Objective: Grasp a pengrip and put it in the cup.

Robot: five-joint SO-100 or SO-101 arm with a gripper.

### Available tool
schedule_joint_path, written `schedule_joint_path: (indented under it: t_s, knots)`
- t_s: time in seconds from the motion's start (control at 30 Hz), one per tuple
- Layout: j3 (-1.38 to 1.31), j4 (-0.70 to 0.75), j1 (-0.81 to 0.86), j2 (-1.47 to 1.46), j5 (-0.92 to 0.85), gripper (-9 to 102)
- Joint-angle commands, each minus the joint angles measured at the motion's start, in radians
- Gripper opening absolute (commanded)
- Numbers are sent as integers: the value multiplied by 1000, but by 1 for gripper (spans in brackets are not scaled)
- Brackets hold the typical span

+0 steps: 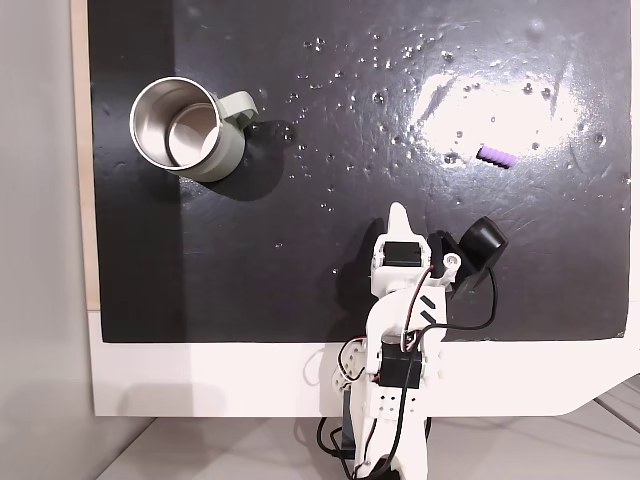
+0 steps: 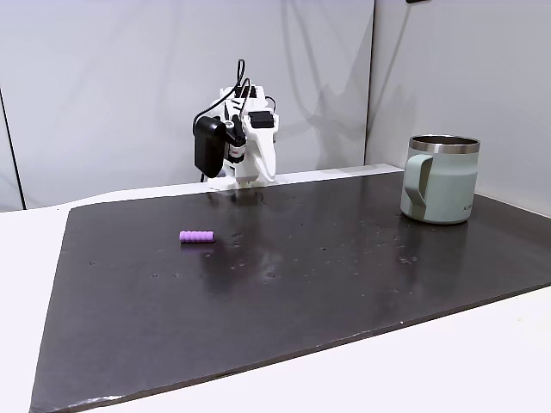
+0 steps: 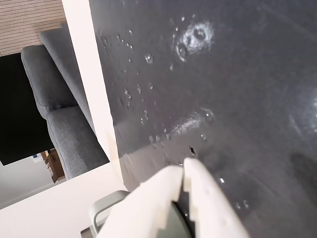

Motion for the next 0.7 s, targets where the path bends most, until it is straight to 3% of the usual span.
schedule_joint_path:
  t_s: [0.0, 0.13, 0.4, 0.67]
  knots:
    - [-80, 44, 23, 14, -23, 0]
    - [-233, 124, 44, -32, -87, 0]
    - [-701, 195, 127, -442, -97, 0]
    - [-1170, 339, 212, -867, -87, 11]
